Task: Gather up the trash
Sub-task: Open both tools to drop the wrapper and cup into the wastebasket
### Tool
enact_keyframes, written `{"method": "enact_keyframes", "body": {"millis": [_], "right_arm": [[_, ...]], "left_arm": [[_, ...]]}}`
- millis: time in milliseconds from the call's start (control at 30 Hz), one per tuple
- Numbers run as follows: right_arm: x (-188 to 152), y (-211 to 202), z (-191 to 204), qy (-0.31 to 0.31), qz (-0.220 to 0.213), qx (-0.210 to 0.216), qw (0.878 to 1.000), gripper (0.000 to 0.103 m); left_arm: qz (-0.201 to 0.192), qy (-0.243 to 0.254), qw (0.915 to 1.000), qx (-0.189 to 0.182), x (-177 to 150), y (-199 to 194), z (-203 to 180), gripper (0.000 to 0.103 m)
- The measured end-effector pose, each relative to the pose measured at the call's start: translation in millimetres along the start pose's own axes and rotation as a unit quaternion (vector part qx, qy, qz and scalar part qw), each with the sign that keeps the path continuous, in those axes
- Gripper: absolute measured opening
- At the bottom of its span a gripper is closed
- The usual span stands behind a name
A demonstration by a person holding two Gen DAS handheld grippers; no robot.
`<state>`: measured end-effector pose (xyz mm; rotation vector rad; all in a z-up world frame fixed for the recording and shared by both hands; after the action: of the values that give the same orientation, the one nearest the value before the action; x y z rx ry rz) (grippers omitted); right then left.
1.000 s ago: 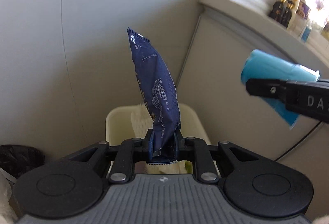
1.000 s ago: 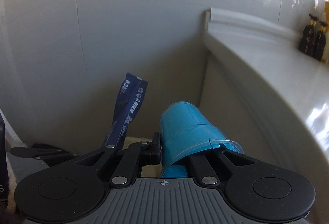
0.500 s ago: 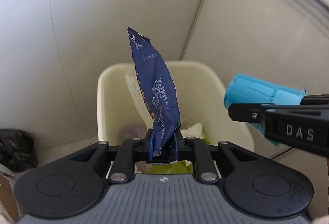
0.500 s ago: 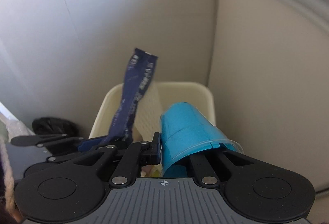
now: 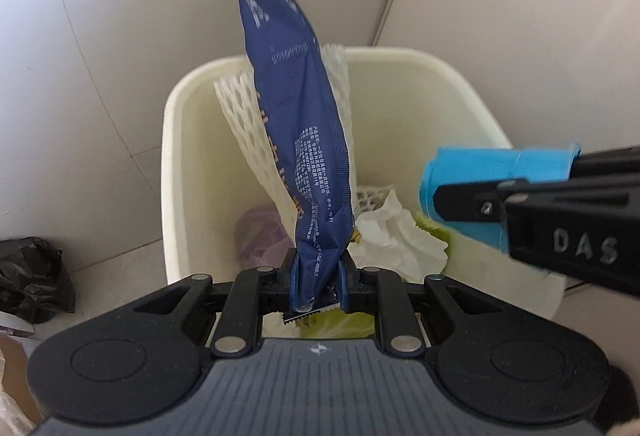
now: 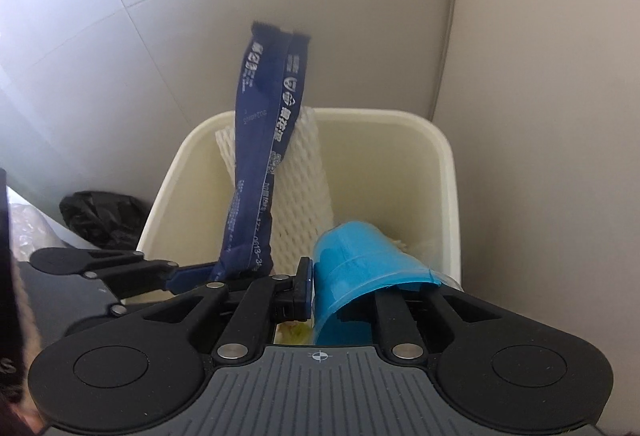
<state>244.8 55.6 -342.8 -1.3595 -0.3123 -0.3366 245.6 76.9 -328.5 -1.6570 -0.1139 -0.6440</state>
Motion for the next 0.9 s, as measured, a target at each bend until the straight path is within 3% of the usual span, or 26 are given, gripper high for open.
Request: {"method": "enact_keyframes", "body": {"millis": [167, 233, 300, 367, 533, 667, 900], "right_arm": [[4.2, 3.8, -3.1, 0.001, 0.02, 0.013, 1.0, 0.014], [7.4, 4.9, -5.9, 0.009, 0.025, 0.017, 0.999, 0.027], [9.0, 4.9, -7.2, 0.014, 0.026, 0.019, 0.999, 0.052], [12.5, 3.3, -9.8, 0.026, 0.023, 0.024, 0.999, 0.061], [19.2, 0.8, -13.8, 0.03, 0.015, 0.016, 0.999, 0.061], [23.3, -6.0, -15.4, 0.036, 0.008, 0.021, 0.999, 0.062], [23.1, -16.4, -14.5, 0.033, 0.001, 0.02, 0.999, 0.065]], "left_arm": [[0.018, 0.006, 0.9998, 0.003, 17.9, 13.9, -12.4, 0.017], [0.021, 0.01, 0.9997, 0.003, 19.5, 13.6, -16.2, 0.02], [0.021, 0.012, 0.9997, 0.002, 23.2, 12.7, -16.9, 0.025], [0.019, 0.018, 0.9996, 0.005, 23.5, 12.9, -21.8, 0.026], [0.013, 0.031, 0.9993, 0.012, 22.5, 5.7, -27.9, 0.034], [0.006, 0.039, 0.999, 0.02, 25.3, -4.6, -33.4, 0.048], [-0.002, 0.044, 0.9988, 0.023, 31.8, -20.8, -32.6, 0.055]]}}
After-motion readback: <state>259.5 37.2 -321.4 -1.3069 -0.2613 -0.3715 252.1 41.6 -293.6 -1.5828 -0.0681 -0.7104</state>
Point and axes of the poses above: each gripper's, at about its wrist camera, not at the fingertips, and y roughly the way its jaws point, z to its left, x to its top, the point moved 10 cm from there along y, roughly the way its jaws point, and after that the axes turned 13 degrees about y, right-handed, at the moved point
